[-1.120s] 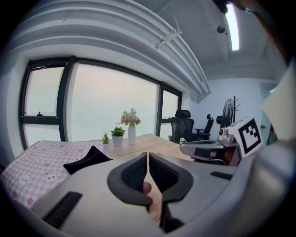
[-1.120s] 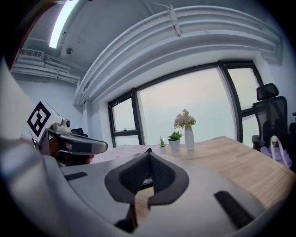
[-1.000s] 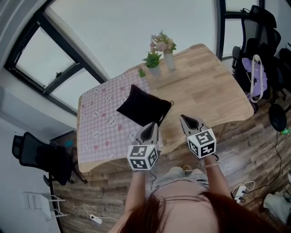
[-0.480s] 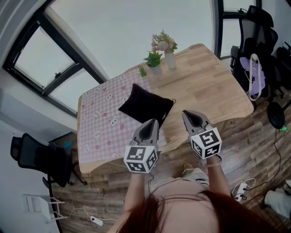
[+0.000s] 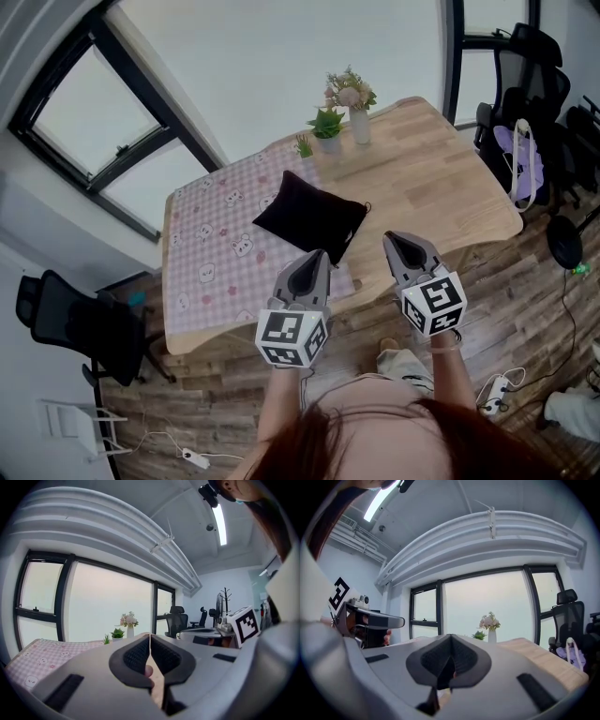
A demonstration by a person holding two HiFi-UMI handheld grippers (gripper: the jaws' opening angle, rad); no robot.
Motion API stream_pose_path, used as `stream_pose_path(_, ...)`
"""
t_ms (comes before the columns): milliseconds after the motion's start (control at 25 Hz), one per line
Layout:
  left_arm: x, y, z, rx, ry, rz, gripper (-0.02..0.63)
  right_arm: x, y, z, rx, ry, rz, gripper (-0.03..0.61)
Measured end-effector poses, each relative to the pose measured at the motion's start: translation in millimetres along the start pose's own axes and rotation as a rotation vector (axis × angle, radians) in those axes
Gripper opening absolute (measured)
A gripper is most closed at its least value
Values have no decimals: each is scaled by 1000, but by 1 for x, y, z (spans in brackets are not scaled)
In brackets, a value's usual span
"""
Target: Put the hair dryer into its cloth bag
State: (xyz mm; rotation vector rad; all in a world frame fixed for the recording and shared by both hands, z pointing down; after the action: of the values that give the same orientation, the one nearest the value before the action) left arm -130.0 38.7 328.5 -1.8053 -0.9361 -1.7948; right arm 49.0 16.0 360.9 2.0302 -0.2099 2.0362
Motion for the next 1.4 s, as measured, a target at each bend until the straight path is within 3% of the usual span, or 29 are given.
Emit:
stream_pose_path(560, -6, -71, 10, -2, -6, 56, 15, -27, -50, -44, 64, -40, 43, 0)
stream_pose_path(1400, -8, -130, 20, 11, 5, 98, 17, -39, -97, -86, 117, -108, 81, 0)
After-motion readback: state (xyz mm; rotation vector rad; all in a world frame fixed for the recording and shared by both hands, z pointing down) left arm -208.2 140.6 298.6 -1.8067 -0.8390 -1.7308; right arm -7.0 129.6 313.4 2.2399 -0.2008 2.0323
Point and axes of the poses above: the fingertips, and each gripper's own axes: y forward along the fingers, z to its right, x out of its underside, the point moved 6 cm from there along -y, backward along the fingers, and after that the axes turned 14 degrees about x, right-handed, at the moved point
